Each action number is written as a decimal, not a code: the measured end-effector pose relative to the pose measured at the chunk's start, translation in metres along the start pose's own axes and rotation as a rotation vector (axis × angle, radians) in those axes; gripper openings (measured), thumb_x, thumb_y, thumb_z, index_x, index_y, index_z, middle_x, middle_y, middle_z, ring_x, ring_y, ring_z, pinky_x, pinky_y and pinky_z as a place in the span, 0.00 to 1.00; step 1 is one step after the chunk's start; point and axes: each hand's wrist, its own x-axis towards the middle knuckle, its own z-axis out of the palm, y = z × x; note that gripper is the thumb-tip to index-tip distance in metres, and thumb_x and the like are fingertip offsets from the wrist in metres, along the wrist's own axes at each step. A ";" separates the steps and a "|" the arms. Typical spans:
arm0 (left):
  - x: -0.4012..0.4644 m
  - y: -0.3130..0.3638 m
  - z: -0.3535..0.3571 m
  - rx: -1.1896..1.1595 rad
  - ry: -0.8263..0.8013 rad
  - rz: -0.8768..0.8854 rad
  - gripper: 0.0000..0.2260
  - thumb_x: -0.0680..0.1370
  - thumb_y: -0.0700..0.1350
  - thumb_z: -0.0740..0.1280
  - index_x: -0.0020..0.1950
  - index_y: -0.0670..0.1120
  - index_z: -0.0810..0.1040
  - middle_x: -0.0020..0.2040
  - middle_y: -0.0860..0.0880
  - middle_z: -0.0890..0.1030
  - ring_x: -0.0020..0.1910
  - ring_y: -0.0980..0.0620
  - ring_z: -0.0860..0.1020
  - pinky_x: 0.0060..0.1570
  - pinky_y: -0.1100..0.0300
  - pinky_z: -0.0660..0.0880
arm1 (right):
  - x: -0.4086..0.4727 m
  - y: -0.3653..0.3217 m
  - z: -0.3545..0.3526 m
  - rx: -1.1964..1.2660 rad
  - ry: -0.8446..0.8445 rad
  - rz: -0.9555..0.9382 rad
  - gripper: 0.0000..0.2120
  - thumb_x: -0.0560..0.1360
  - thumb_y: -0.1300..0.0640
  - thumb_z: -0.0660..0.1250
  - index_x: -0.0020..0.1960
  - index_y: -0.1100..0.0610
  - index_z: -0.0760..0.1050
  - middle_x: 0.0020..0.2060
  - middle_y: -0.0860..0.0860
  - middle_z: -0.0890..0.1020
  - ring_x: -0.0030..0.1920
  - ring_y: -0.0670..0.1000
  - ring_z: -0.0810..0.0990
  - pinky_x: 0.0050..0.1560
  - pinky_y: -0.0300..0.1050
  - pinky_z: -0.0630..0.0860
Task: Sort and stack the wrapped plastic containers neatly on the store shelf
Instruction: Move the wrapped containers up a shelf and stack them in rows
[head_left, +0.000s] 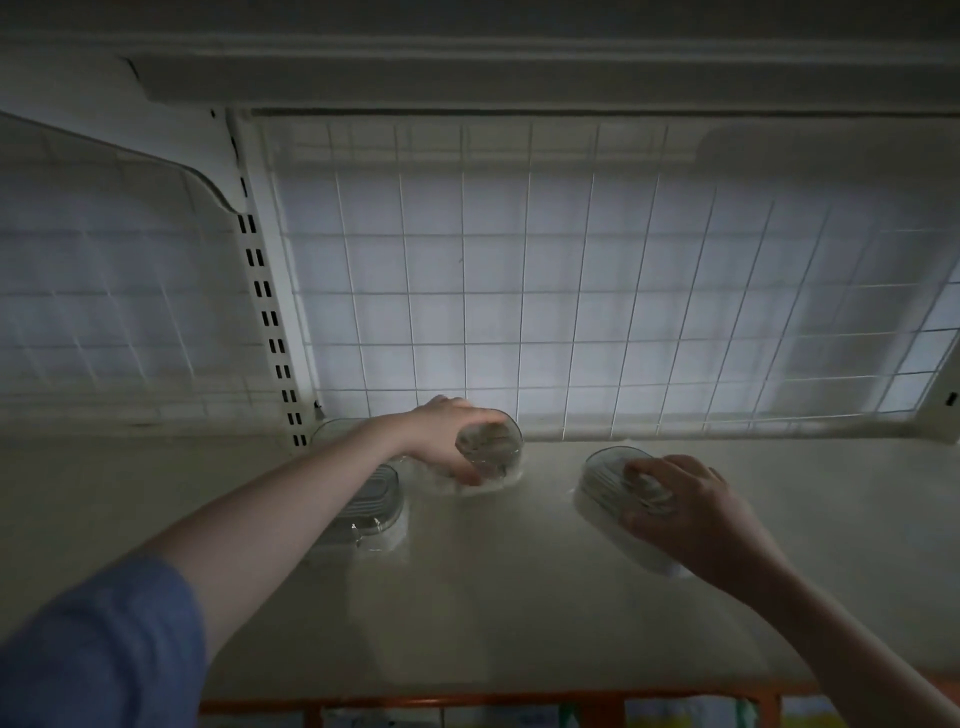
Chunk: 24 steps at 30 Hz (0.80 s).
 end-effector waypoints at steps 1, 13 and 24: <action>0.004 -0.003 0.003 -0.007 -0.026 -0.019 0.40 0.61 0.63 0.72 0.72 0.62 0.63 0.66 0.48 0.70 0.67 0.46 0.65 0.67 0.54 0.62 | 0.002 0.002 0.001 0.002 -0.001 0.000 0.23 0.67 0.48 0.73 0.61 0.46 0.75 0.58 0.48 0.75 0.56 0.53 0.73 0.54 0.46 0.70; 0.022 -0.015 0.010 -0.054 -0.048 -0.002 0.35 0.72 0.43 0.74 0.75 0.52 0.61 0.72 0.45 0.63 0.71 0.48 0.62 0.66 0.62 0.59 | 0.017 0.011 0.014 0.036 -0.034 -0.030 0.23 0.67 0.46 0.72 0.61 0.46 0.75 0.58 0.49 0.75 0.56 0.54 0.73 0.56 0.48 0.70; 0.003 -0.003 0.009 0.005 -0.036 -0.031 0.32 0.75 0.37 0.69 0.76 0.53 0.61 0.74 0.49 0.62 0.72 0.51 0.62 0.63 0.65 0.59 | 0.017 0.010 0.014 0.056 -0.074 -0.113 0.24 0.68 0.46 0.71 0.63 0.46 0.73 0.60 0.48 0.74 0.57 0.52 0.72 0.58 0.48 0.69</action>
